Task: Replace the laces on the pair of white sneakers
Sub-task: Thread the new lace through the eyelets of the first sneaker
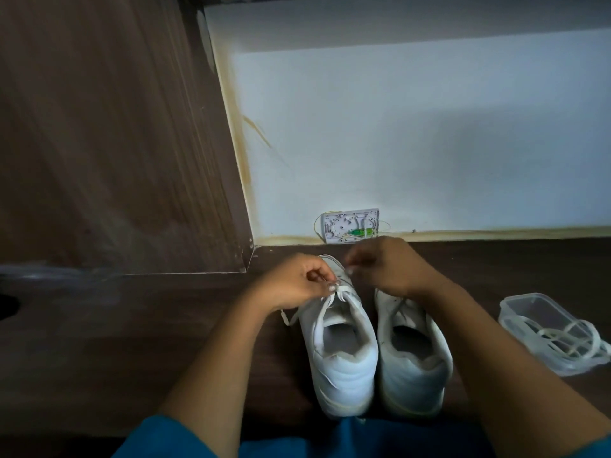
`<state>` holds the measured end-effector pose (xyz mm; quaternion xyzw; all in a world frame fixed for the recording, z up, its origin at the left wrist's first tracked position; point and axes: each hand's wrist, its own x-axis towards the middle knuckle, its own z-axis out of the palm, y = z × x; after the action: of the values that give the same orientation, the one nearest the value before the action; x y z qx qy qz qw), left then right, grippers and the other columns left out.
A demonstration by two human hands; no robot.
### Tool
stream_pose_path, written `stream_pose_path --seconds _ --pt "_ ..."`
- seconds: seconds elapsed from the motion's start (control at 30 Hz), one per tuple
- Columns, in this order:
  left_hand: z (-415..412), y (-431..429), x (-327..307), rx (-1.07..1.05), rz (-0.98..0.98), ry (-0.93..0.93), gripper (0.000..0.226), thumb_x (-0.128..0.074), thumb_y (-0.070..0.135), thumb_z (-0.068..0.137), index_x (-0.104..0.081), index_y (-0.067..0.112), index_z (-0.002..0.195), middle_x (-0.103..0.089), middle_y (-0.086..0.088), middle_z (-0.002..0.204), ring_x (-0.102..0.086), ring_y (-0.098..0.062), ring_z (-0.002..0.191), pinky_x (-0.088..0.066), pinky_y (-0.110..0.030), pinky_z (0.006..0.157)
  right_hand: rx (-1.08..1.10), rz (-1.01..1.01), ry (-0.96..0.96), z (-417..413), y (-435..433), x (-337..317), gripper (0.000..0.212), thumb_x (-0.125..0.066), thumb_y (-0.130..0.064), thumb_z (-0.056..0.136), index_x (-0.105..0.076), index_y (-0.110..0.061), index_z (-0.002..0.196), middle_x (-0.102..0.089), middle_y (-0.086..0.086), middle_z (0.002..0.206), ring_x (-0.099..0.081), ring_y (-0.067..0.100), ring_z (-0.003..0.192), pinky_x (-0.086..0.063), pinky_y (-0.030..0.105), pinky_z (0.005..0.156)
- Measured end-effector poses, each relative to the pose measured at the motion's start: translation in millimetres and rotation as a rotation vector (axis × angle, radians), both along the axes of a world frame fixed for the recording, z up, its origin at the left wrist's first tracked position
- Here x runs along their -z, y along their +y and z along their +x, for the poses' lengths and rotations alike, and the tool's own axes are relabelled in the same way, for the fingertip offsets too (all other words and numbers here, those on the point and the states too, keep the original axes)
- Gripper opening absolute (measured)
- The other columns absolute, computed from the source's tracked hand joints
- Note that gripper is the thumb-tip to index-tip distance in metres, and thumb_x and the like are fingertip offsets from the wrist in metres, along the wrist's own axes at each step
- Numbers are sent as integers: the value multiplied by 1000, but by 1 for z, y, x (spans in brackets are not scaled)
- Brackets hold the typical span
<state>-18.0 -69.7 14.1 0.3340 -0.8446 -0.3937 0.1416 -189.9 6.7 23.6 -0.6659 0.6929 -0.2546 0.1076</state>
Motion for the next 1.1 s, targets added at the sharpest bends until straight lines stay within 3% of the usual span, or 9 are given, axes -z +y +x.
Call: stream_pose_path --seconds 0.07,0.13,0.37,0.53,0.7,0.8,0.87,0.97,1.1 --pt "-6 2 2 -5 -86 -37 9 -65 0 84 -67 -3 93 -52 9 60 -44 9 42 -33 -8 48 -135 112 -55 9 3 -3 14 -75 -19 78 -73 -17 92 -63 -16 72 -57 -11 66 -40 6 64" --pt "-8 1 3 -9 -146 -55 8 -66 1 83 -67 -3 89 -50 10 59 -43 6 44 -31 -8 48 -163 119 -25 12 1 -1 14 -74 -13 78 -74 -14 92 -60 -17 68 -52 -16 56 -37 4 57" --pt "5 -5 -2 5 -137 -163 6 -66 -1 81 -67 5 82 -53 11 63 -44 0 58 -37 -19 58 -119 203 49 -1 6 -8 9 -75 -8 75 -71 -15 80 -56 -15 63 -51 -1 60 -36 10 57" --pt "9 -3 -3 -3 30 -112 21 -65 2 81 -63 17 66 -54 7 57 -45 -7 57 -37 -23 63 -126 243 20 2 11 -11 7 -73 -12 77 -69 -17 73 -54 -13 57 -47 -4 52 -34 7 52" --pt "1 4 -5 -95 270 163 20 -61 -3 82 -63 9 66 -59 4 57 -52 -8 63 -43 -22 65 -4 169 -429 11 7 -7 27 -71 -12 76 -60 -15 52 -46 -4 47 -40 8 48 -33 24 55" --pt "-7 10 -3 -187 497 433 19 -60 1 86 -60 8 68 -63 0 60 -53 -9 59 -43 -17 54 76 78 -1004 23 3 -3 28 -66 -5 81 -65 -12 53 -53 0 49 -44 11 48 -34 20 45" --pt "-11 13 -4 -256 654 607 14 -60 8 86 -59 7 73 -64 -4 60 -58 -11 53 -41 -16 46 123 117 -1280 28 1 -2 29 -63 -17 88 -61 -12 60 -59 1 55 -53 11 50 -35 16 42" --pt "-15 12 -3 -348 829 737 36 -56 25 91 -49 7 61 -60 -8 56 -59 -15 46 -37 -16 41 132 170 -1452 30 1 -1 34 -51 -26 96 -51 -12 65 -59 1 57 -57 9 49 -35 13 40" --pt "-10 11 -3 -280 854 676 31 -48 15 95 -51 4 67 -63 -7 58 -57 -12 49 -40 -16 44 32 157 -1485 30 5 0 28 -39 5 96 -58 -4 75 -63 2 58 -61 7 50 -40 11 41"
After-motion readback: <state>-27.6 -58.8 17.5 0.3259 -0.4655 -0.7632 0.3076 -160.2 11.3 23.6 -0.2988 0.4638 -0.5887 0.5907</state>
